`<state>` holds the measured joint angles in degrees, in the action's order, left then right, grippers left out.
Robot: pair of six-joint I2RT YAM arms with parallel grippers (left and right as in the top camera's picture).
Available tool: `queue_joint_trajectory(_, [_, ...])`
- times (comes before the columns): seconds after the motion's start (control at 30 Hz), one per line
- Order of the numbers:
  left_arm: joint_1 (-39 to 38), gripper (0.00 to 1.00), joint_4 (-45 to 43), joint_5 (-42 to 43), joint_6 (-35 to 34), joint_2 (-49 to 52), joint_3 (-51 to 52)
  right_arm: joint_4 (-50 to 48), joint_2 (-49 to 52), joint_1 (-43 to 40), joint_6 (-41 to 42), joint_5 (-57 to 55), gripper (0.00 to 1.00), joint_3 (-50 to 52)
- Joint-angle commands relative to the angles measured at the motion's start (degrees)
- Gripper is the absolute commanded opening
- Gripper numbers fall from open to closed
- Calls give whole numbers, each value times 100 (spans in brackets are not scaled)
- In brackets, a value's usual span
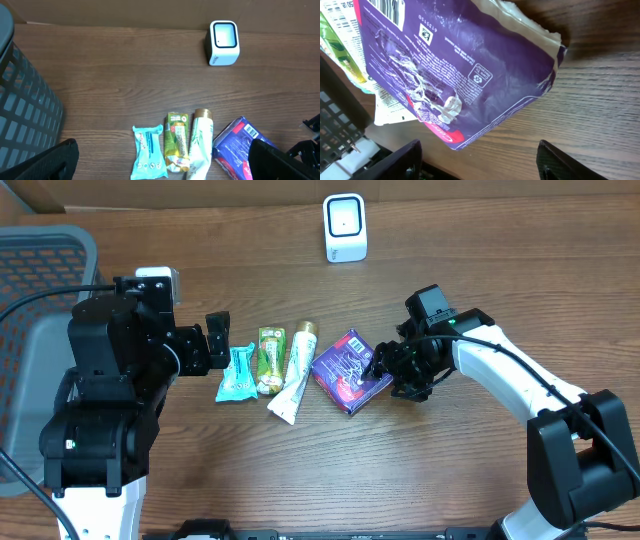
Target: Scan the item barcode
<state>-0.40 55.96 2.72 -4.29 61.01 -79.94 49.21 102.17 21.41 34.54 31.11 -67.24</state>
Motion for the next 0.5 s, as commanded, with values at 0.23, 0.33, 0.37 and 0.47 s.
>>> queue_joint_trajectory(0.23, [0, 100, -2, -17, 48, -28, -85, -109, -111, 315, 798, -758, 75, -138])
queue_joint_trajectory(0.33, [0, 100, -2, -17, 48, -28, -85, -114, -111, 452, 1073, -1054, 75, -138])
queue_joint_trajectory(0.37, [0, 100, -2, -17, 48, -28, -85, -116, -111, 490, 1143, -1126, 75, -138])
queue_joint_trajectory(0.47, [0, 100, -4, -17, 48, -28, -85, -188, -111, 603, 1266, -1285, 75, -138])
